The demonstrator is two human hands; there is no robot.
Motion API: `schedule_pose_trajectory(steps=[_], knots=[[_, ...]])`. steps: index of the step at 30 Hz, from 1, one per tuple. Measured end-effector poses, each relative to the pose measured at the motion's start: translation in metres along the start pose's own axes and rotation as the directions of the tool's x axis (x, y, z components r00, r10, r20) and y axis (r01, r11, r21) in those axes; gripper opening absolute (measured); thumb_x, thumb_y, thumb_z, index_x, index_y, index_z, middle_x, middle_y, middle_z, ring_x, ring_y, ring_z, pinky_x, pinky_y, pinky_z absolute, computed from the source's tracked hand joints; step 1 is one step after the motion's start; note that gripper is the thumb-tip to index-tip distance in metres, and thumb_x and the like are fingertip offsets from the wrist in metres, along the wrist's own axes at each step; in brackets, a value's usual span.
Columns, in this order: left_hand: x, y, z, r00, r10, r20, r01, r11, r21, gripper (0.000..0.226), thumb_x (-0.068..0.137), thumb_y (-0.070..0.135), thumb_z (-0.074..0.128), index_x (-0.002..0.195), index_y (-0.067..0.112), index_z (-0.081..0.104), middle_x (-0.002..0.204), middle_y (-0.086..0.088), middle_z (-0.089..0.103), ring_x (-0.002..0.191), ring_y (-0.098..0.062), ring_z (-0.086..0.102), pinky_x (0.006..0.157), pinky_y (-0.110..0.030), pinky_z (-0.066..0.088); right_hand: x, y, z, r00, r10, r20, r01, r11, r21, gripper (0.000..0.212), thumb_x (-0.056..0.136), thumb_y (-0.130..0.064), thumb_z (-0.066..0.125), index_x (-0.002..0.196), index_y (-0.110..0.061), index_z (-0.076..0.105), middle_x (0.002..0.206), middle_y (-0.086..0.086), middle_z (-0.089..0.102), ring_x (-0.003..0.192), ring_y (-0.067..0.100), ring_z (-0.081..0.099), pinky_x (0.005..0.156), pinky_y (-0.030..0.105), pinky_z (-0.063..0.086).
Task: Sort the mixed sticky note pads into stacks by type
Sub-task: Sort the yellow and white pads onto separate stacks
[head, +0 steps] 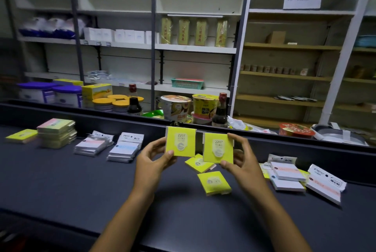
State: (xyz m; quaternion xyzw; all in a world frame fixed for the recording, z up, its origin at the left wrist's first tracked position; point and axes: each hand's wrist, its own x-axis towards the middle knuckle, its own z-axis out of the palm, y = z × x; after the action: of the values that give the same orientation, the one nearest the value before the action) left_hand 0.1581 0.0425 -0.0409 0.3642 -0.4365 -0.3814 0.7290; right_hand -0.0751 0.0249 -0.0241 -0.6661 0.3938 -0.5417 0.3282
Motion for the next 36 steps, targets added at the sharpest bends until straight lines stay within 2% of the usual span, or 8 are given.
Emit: schedule_pose_trajectory(steps=[5,11,16,19,24,28,32,36], knots=[[-0.019,0.039,-0.057,0.997,0.054,-0.056,-0.055,0.998,-0.006,0.035,0.086,-0.005,0.067,0.115,0.014,0.064,0.102,-0.016,0.072,0.093,-0.030,0.072,0.073,-0.029,0.060,-0.020,-0.026,0.054,0.998,-0.055,0.024,0.055,0.998,-0.013,0.063,0.085,0.011,0.067,0.125,-0.035,0.053,0.111,0.002,0.066,0.095,0.011,0.070,0.080,0.031,0.060],[-0.041,0.091,-0.142,0.989,0.112,-0.095,-0.108,0.993,0.051,0.028,0.086,-0.001,0.069,0.102,0.021,0.067,0.110,-0.017,0.068,0.103,-0.028,0.069,0.074,-0.031,0.060,-0.045,-0.067,0.129,0.989,-0.100,0.111,0.103,0.995,-0.019,0.062,0.088,0.002,0.068,0.121,-0.048,0.052,0.112,-0.003,0.065,0.101,0.012,0.066,0.088,0.030,0.056],[-0.061,0.128,-0.210,0.981,0.131,-0.142,-0.116,0.987,0.107,0.023,0.087,0.003,0.069,0.097,0.024,0.072,0.110,-0.019,0.067,0.105,-0.034,0.068,0.076,-0.031,0.060,-0.066,-0.098,0.190,0.977,-0.139,0.161,0.135,0.990,0.040,0.060,0.088,0.001,0.068,0.123,-0.045,0.052,0.113,-0.004,0.064,0.101,0.009,0.067,0.083,0.024,0.057],[-0.072,0.148,-0.245,0.976,0.144,-0.165,-0.121,0.983,0.141,0.023,0.089,0.004,0.068,0.102,0.023,0.072,0.112,-0.016,0.069,0.102,-0.029,0.070,0.076,-0.029,0.060,-0.076,-0.113,0.226,0.971,-0.145,0.190,0.139,0.989,0.046,0.060,0.088,0.000,0.070,0.124,-0.044,0.052,0.115,-0.002,0.062,0.101,0.007,0.067,0.085,0.027,0.058],[-0.079,0.174,-0.295,0.958,0.177,-0.226,-0.132,0.971,0.201,0.023,0.090,0.004,0.067,0.105,0.021,0.071,0.112,-0.012,0.068,0.095,-0.026,0.072,0.075,-0.028,0.060,-0.082,-0.129,0.274,0.958,-0.166,0.233,0.150,0.985,0.083,0.059,0.088,0.000,0.069,0.123,-0.045,0.052,0.115,-0.003,0.061,0.097,0.002,0.066,0.081,0.022,0.058],[-0.072,0.187,-0.329,0.941,0.206,-0.268,-0.141,0.959,0.244,0.023,0.089,0.004,0.068,0.105,0.021,0.071,0.115,-0.013,0.066,0.095,-0.023,0.072,0.074,-0.027,0.060,-0.072,-0.140,0.310,0.949,-0.172,0.265,0.150,0.984,0.101,0.059,0.088,-0.001,0.069,0.122,-0.046,0.052,0.115,-0.003,0.059,0.095,0.011,0.069,0.083,0.031,0.060],[-0.058,0.193,-0.357,0.925,0.226,-0.305,-0.141,0.951,0.276,0.023,0.089,0.003,0.068,0.107,0.018,0.070,0.114,-0.013,0.066,0.091,-0.022,0.073,0.073,-0.026,0.060,-0.055,-0.142,0.345,0.935,-0.199,0.294,0.164,0.977,0.139,0.058,0.088,0.000,0.068,0.123,-0.043,0.052,0.115,0.000,0.058,0.095,0.010,0.068,0.081,0.025,0.058],[-0.036,0.194,-0.380,0.911,0.245,-0.331,-0.142,0.941,0.306,0.024,0.089,0.003,0.067,0.107,0.019,0.070,0.115,-0.011,0.065,0.087,-0.021,0.074,0.073,-0.024,0.059,-0.029,-0.136,0.379,0.923,-0.212,0.321,0.167,0.972,0.163,0.059,0.088,-0.001,0.069,0.124,-0.044,0.051,0.117,0.000,0.059,0.095,0.010,0.068,0.084,0.031,0.059]])
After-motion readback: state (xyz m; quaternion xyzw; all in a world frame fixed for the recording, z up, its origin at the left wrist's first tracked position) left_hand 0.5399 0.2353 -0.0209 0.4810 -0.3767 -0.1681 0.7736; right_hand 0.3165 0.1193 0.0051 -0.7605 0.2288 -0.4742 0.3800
